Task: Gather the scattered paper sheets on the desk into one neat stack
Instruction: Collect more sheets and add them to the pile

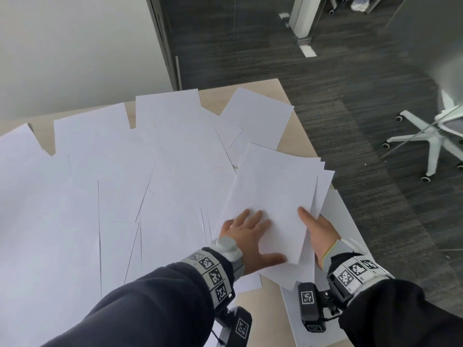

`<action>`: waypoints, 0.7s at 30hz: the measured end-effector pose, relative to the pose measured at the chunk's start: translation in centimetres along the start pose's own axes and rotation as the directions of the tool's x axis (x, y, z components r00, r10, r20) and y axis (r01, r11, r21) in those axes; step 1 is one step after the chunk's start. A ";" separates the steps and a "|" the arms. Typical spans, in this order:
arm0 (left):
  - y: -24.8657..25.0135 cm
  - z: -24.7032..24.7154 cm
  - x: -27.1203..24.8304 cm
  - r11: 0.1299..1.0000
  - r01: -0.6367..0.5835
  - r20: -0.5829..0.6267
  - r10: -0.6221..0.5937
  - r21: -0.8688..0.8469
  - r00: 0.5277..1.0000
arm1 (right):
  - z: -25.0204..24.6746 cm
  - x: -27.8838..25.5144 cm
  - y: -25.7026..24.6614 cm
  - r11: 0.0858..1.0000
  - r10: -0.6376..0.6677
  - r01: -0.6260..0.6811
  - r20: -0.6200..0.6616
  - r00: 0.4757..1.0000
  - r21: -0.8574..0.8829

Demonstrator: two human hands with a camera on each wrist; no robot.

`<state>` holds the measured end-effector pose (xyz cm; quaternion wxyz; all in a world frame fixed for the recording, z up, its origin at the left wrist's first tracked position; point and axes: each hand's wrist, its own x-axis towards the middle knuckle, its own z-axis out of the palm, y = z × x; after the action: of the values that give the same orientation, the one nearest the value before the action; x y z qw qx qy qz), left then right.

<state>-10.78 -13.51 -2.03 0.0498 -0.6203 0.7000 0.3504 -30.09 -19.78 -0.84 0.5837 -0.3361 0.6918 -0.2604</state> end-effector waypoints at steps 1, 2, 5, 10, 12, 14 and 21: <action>0.0 0.0 0.0 1.000 -0.003 -0.001 0.003 -0.003 1.000 | -0.1 0.1 0.5 1.000 -0.006 0.006 0.014 1.000 -0.003; -0.1 0.0 0.0 1.000 -0.004 -0.007 0.003 -0.020 1.000 | -0.2 0.4 1.1 1.000 -0.010 0.010 0.028 1.000 -0.020; -0.8 -0.8 0.3 0.997 0.003 -0.060 -0.008 -0.081 0.998 | -0.8 1.0 1.6 0.999 0.015 -0.014 0.029 0.999 -0.034; -3.3 -4.0 2.8 0.989 0.118 -0.208 -0.134 -0.084 0.969 | -3.2 1.4 1.7 0.999 0.047 -0.047 -0.011 0.999 0.016; -4.2 -5.2 4.4 0.979 0.179 -0.227 -0.196 -0.096 0.954 | -4.6 1.7 2.0 0.998 0.047 -0.045 -0.041 0.998 0.034; -5.1 -6.2 5.4 0.970 0.222 -0.255 -0.240 -0.100 0.937 | -5.3 1.8 2.1 0.999 0.035 -0.033 -0.071 0.997 0.026; -3.1 -7.9 11.6 0.960 0.278 -0.275 -0.261 0.024 0.925 | -8.6 1.5 2.3 0.994 0.045 -0.025 -0.192 0.980 0.108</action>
<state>-7.74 -27.43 -3.27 0.0212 -0.7505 0.6189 0.2308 -39.07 -19.76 -1.99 0.5347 -0.2657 0.7366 -0.3175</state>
